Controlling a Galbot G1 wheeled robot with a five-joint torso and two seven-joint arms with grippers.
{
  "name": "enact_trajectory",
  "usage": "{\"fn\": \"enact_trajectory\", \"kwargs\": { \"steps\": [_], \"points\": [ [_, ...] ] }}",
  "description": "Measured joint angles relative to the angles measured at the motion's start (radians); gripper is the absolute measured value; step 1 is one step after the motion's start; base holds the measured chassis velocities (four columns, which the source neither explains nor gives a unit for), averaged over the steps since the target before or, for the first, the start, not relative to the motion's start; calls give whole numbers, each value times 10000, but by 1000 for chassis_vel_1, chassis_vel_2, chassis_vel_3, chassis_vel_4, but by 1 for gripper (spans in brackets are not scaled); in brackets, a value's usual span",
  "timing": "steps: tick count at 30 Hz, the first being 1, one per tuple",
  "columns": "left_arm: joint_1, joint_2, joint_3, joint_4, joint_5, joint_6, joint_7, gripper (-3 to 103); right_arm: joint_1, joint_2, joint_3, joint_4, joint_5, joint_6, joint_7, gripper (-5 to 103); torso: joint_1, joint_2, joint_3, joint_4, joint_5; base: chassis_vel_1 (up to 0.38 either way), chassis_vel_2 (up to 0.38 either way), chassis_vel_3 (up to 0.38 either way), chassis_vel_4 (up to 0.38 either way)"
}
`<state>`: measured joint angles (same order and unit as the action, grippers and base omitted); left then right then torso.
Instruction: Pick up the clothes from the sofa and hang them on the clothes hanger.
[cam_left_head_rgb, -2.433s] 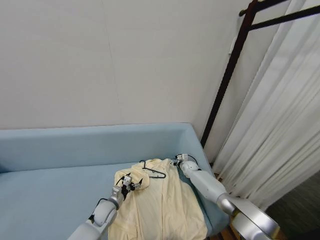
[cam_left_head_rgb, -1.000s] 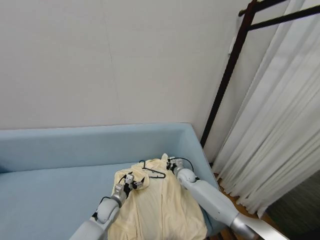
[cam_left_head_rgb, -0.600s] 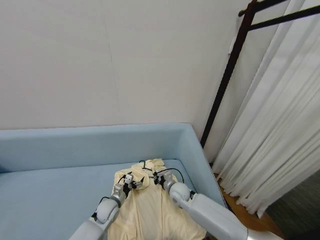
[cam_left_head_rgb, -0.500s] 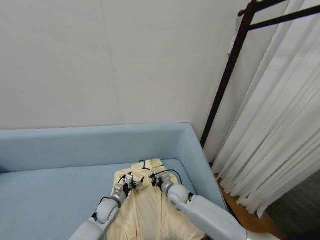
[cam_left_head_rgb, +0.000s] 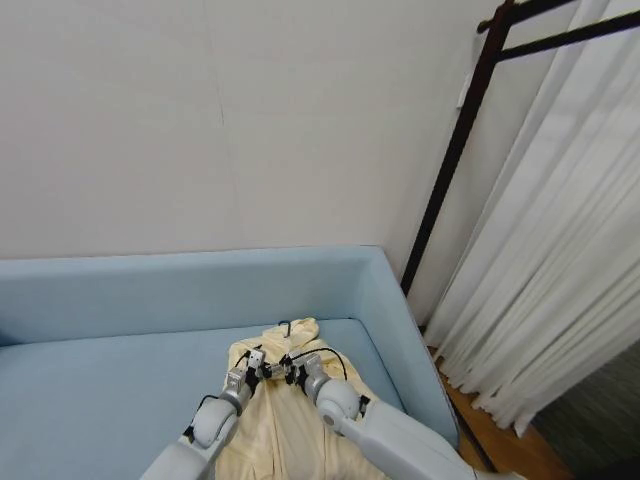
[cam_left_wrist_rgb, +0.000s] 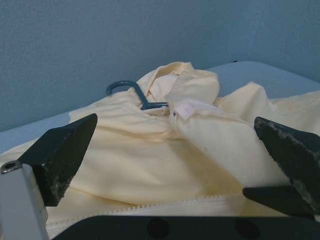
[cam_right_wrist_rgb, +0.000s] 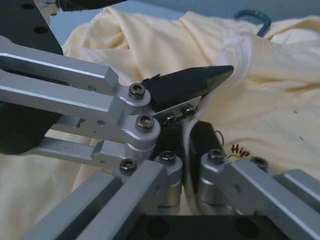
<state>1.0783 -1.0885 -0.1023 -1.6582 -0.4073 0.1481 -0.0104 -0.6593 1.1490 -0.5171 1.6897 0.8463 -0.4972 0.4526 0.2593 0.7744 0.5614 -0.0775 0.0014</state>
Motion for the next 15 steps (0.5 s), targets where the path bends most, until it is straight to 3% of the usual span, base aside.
{"fn": "enact_trajectory", "kwargs": {
  "steps": [2,3,5,9,11,15],
  "points": [
    [-32,-31,2,-15,-14,-9,57,100,-98,-157,-58,279,246,-64,0,13,0,0,0,-4,0,0,0,0,0],
    [-34,-32,-4,-8,-25,-5,33,100,-111,-287,-57,435,369,-81,38,24,0,0,-1,-4,0,0,0,0,0],
    [-39,-51,-10,-10,-34,-6,36,100,-111,-375,-62,552,478,-119,88,24,0,1,-1,-4,-1,0,0,0,0],
    [-36,-130,-2,-3,-46,-3,22,100,41,-465,-17,531,616,-164,202,45,0,1,-1,-3,0,0,0,0,0],
    [-23,-133,-2,-23,-46,-3,-3,100,131,-480,11,411,596,-166,190,45,0,1,0,-3,0,0,0,0,0],
    [35,-19,-41,-188,-97,41,-63,100,541,-697,67,34,483,-191,-70,67,0,0,0,-1,1,0,0,0,0]
  ]
}}
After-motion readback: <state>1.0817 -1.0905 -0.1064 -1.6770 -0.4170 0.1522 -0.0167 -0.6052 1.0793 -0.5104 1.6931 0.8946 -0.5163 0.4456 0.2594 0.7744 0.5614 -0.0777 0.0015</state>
